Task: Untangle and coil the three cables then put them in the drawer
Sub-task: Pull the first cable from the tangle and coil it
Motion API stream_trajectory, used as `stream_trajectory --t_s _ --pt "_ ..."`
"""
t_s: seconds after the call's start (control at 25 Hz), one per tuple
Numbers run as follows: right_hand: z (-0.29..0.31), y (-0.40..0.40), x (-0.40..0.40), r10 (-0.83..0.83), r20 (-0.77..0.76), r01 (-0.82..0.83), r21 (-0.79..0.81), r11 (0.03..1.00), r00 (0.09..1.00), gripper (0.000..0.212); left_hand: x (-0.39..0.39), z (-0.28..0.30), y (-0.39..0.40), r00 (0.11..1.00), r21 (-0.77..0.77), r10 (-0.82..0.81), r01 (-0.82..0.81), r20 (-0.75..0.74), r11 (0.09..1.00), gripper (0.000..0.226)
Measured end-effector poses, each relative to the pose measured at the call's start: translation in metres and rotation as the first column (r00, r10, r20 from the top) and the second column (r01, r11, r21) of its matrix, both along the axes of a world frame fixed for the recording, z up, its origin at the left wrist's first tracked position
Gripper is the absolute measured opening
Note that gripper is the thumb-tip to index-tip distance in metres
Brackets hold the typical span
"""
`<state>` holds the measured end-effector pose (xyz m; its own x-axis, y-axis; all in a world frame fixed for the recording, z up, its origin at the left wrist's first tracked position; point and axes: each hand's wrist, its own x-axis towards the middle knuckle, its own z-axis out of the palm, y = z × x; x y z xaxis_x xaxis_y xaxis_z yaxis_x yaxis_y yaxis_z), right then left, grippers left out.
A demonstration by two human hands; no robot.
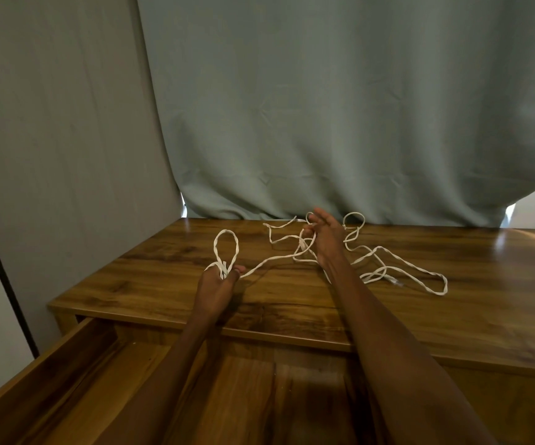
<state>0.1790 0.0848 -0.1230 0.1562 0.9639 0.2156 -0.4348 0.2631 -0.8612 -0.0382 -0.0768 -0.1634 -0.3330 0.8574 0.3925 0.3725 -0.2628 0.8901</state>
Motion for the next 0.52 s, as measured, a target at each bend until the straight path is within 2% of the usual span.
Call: stream_trajectory --t_s 0.12,0.28,0.44,0.48,0.52 --pt "0.004 -0.003 -0.006 -0.056 0.121 0.044 0.103 0.994 0.991 0.049 0.006 0.002 -0.004 1.000 0.015 -0.009 0.009 -0.024 1.000 0.017" --pt "0.012 -0.013 -0.005 -0.193 0.258 0.119 0.274 0.954 0.947 0.038 0.007 0.007 -0.011 0.997 0.020 -0.054 0.053 0.058 0.998 0.017" --pt "0.009 -0.006 -0.001 -0.331 0.573 0.174 0.312 0.934 0.749 0.043 0.003 0.006 -0.011 0.996 0.032 -0.060 0.058 0.060 0.998 0.020" --pt "0.009 -0.005 0.000 -0.333 0.565 0.192 0.294 0.936 0.755 0.042 0.002 0.005 -0.011 0.993 0.028 -0.071 0.069 0.092 0.997 0.022" --pt "0.009 -0.006 0.000 -0.316 0.488 0.208 0.263 0.942 0.814 0.042 0.001 0.004 -0.011 0.984 0.025 -0.096 0.093 0.148 0.995 0.023"
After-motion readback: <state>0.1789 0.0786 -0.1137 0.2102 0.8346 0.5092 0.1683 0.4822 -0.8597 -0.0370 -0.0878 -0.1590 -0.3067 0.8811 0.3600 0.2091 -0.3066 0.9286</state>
